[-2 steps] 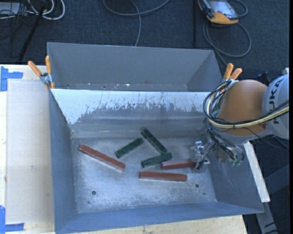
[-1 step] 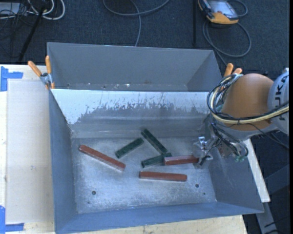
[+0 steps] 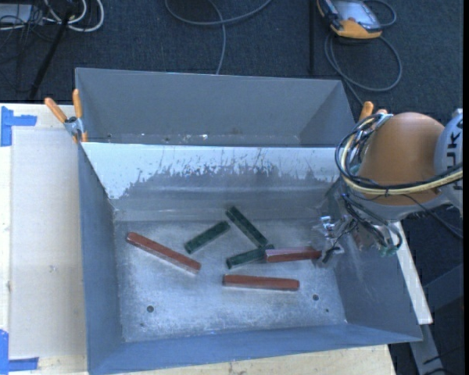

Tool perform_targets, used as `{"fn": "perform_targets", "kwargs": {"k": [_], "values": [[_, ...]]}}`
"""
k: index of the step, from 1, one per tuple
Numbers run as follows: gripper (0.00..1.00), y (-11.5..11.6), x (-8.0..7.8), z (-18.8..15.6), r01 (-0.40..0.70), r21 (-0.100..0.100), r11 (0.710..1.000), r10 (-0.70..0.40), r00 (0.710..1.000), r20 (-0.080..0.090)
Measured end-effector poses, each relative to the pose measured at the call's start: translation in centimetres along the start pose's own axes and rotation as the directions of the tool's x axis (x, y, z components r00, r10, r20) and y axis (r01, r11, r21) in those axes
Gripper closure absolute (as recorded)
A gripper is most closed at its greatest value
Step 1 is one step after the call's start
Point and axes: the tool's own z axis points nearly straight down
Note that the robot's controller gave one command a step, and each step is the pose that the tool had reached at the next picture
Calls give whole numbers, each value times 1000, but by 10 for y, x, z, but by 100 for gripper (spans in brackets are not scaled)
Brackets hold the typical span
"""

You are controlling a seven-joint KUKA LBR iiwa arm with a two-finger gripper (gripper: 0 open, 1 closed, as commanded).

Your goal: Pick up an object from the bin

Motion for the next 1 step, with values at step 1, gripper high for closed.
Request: {"fn": "perform_targets", "kwargs": {"k": [1], "values": [[100, 0, 0, -16, 0, 0, 1000, 0, 1000, 0]]}}
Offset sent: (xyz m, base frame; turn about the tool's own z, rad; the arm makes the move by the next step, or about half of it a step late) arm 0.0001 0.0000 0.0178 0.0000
